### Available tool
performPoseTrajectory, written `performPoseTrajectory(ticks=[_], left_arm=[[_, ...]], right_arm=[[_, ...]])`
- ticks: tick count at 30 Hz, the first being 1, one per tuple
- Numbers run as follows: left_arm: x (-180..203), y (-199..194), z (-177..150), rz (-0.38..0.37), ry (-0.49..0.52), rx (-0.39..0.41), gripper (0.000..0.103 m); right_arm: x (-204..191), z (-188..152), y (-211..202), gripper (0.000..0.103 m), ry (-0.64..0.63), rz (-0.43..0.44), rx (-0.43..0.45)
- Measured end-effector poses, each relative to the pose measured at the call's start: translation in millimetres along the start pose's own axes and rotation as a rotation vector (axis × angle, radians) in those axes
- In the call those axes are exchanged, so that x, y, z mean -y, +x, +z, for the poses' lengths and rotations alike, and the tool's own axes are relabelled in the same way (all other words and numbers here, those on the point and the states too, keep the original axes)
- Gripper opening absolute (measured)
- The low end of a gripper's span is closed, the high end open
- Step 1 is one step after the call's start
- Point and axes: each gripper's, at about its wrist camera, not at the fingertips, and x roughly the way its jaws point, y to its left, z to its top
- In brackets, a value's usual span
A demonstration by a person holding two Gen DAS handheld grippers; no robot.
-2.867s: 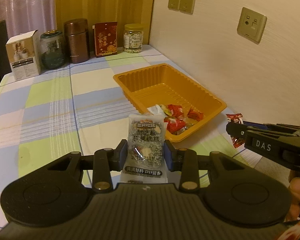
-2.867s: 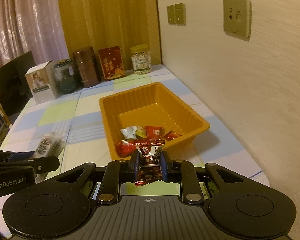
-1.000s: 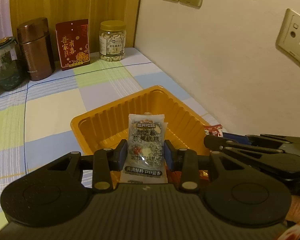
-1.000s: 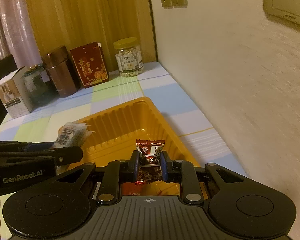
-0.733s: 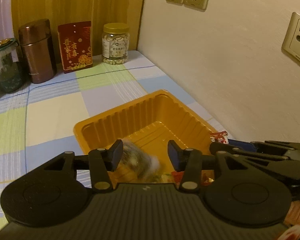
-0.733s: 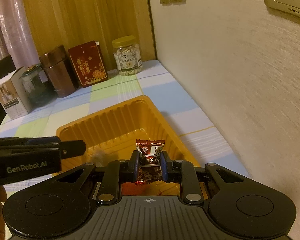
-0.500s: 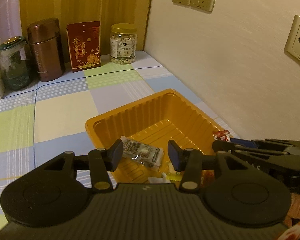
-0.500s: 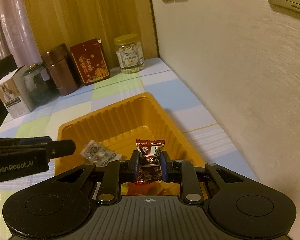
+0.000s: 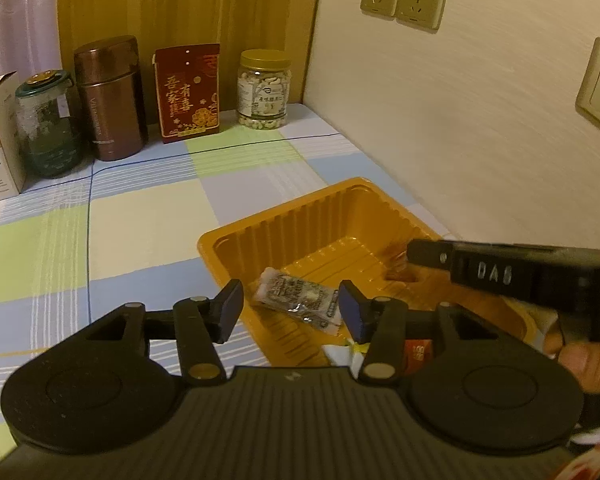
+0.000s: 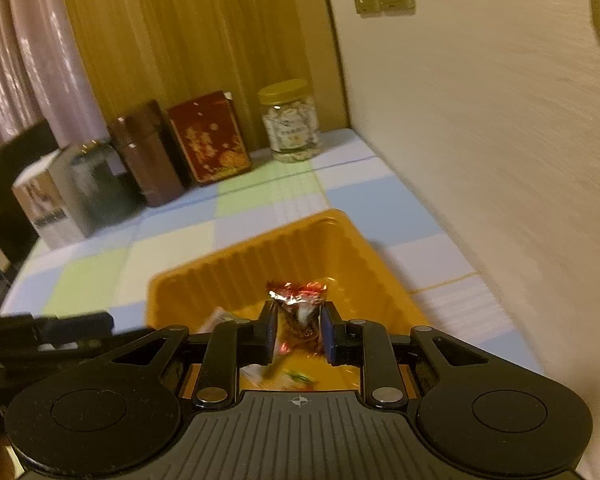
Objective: Organize snacks
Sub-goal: 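Open the left gripper dropping the snack bag while the right gripper releases the red candy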
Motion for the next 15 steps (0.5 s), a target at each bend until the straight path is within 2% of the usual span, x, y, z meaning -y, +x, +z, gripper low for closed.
performPoseTrajectory(ticks=[1,2,3,5,15], left_arm=[[-1.2,-1.0,-1.1,0.011,0.002,0.001,0.05],[-2.9,-2.1,-2.2,0.018,0.001,0.003,0.054],[-4.7,-4.2,-4.0,0.026,-0.003,0.006,0.057],[-8.2,-8.0,-7.6,0.039,-0.012,0.011,0.07],[-17.4,-43.6,-29.6,0.07,-0.06,0.014,0.098]], right_arm=[[1.5,0.7,0.4,0.036,0.017,0.006,0.005],[3.1,1.3,-0.3,0.064,0.032,0.01,0.012],[5.0,1.0,-2.9,0.074,0.046,0.011,0.024],[7.0,0.4,-7.6,0.074,0.052,0.002,0.036],[12.9,-18.7,-46.6,0.074,0.073,-0.068,0.017]])
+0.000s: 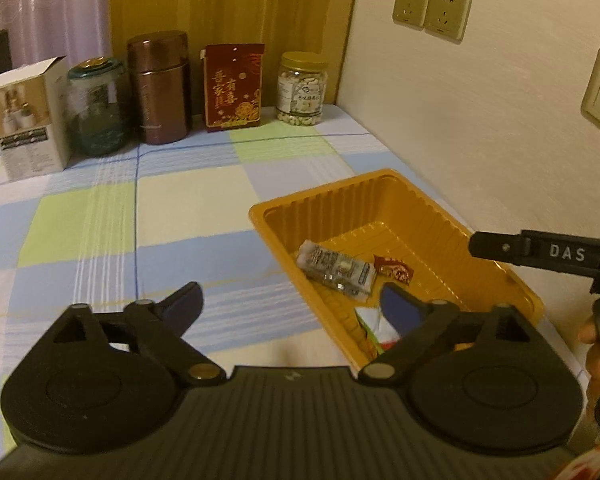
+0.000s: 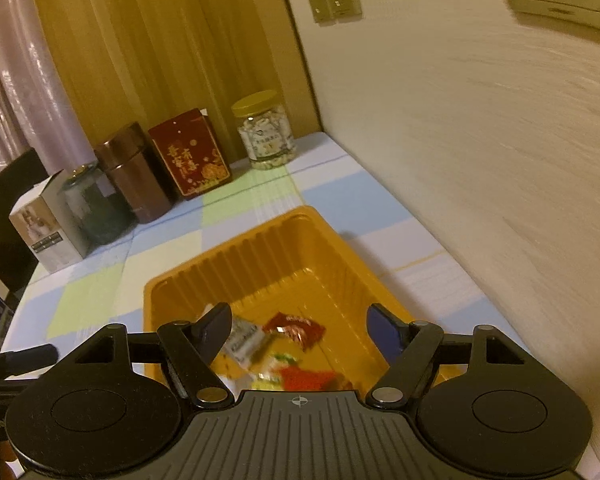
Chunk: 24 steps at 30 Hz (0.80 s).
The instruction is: Organize snacks
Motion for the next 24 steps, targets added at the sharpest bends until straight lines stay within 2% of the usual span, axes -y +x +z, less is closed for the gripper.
performPoseTrajectory(ticks=[3,17,24], left_arm=[[0.0,-17.7,-7.0,0.001,-0.002,0.003,0.103],[6.9,-109.4,-40.1,-0.017,-0.033,0.035,0.103],[11.3,-151.4,-57.0,0.031,-0.025,0.055,0.103]], right_arm=[[-2.7,-7.1,-18.8,0.074,-0.011,-0.01,-0.002],[-36.5,-42.6,-106.4,0.074,-0.088,-0.013,-0.014],[-53.2,-65.5,-145.1,0.074,-0.107,-0.012,-0.017]])
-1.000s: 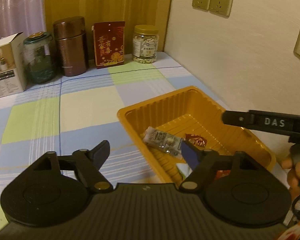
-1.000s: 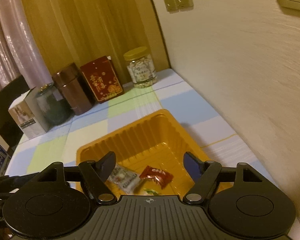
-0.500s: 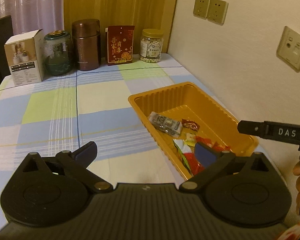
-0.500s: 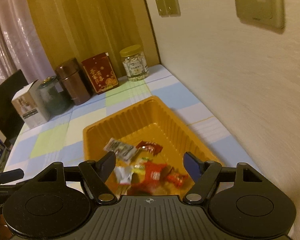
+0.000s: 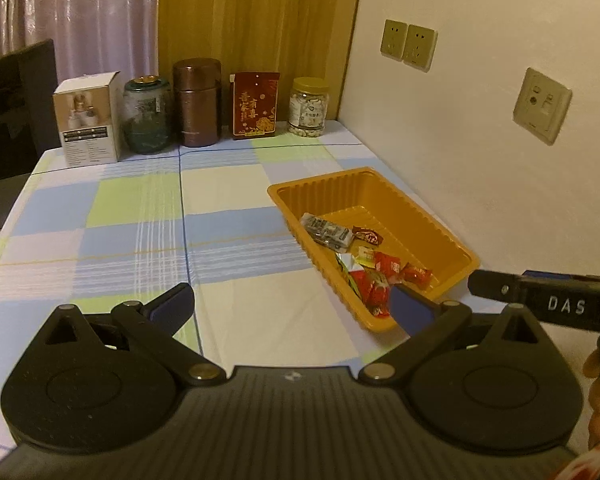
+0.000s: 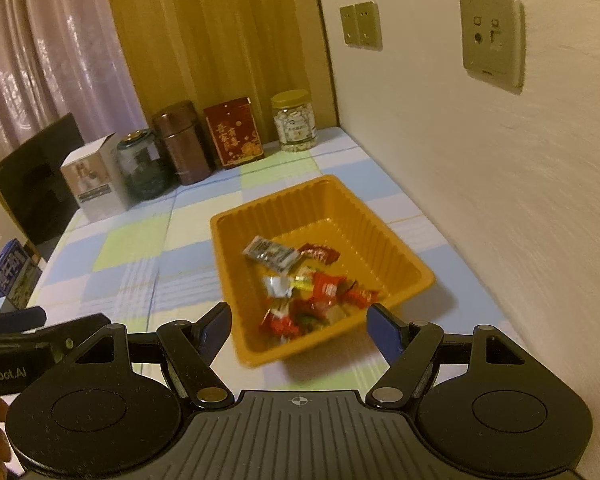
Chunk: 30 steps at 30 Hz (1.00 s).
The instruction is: Organize snacks
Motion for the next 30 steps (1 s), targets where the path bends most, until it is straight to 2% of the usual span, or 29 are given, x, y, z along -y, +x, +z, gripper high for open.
performPoseTrajectory(ticks=[11,22,30], left_arm=[[0.7,-62.5,-28.1,0.007,-0.028,0.029,0.103],[9.1,-103.5,-50.1,0.055,-0.029,0.039,0.103],[11.8,-124.1,-59.5,0.06,-0.026,0.041,0.103]], right_arm=[[-21.2,-31.5,-53.9,0.074,-0.033,-0.026,-0.001],[-30.8,-59.6,-92.8,0.074,-0.049,-0.051,-0.003],[-39.0,-70.6,-111.1,0.074,-0.053,-0.042,0.016]])
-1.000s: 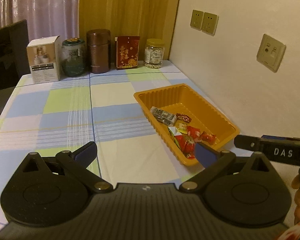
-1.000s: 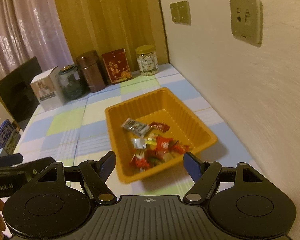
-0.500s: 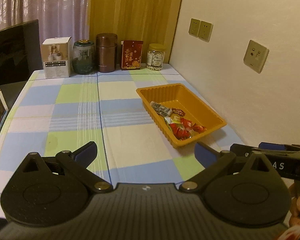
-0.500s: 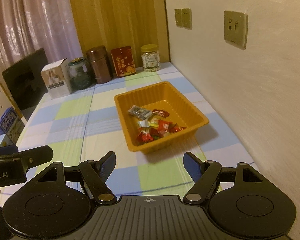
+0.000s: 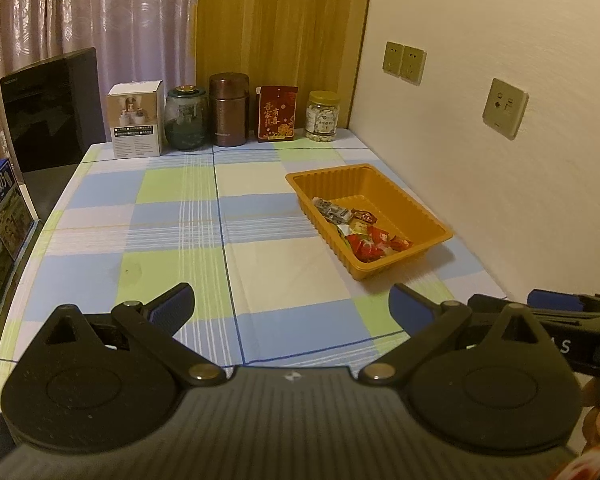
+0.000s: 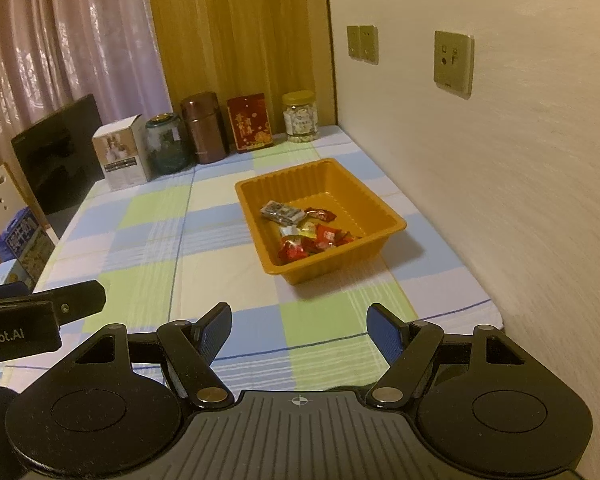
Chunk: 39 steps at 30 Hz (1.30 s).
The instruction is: Organize snacks
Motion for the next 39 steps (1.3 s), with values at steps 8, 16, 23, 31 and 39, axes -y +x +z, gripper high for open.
performPoseTrajectory(ticks=[8,16,23,31,39], left_arm=[[-6.2,-16.6,-5.9,0.02,-0.007,0.008,0.103],[-12.7,-27.9,-10.3,0.036,-0.009,0.021,0.103],[-14.0,-30.4,-12.9,0.028,-0.01,0.022,0.103],[-13.7,-29.2,-14.7,0.019,-0.014,0.018,0.103],[-14.3,-26.8,-15.9,0.021,-0.02,0.013,0.103]], right_arm=[[-9.4,-2.8,-17.0,0.074,-0.005,0.009,0.035],[-21.0,-5.0,-24.6,0.074,-0.022,0.025,0.049],[-24.2,-6.9,-28.6,0.074,-0.027,0.018,0.058],[-23.2,-8.4,-29.9,0.074,-0.029,0.011,0.059],[-23.5,-10.3,-28.5,0.074,-0.029,0.016,0.056]])
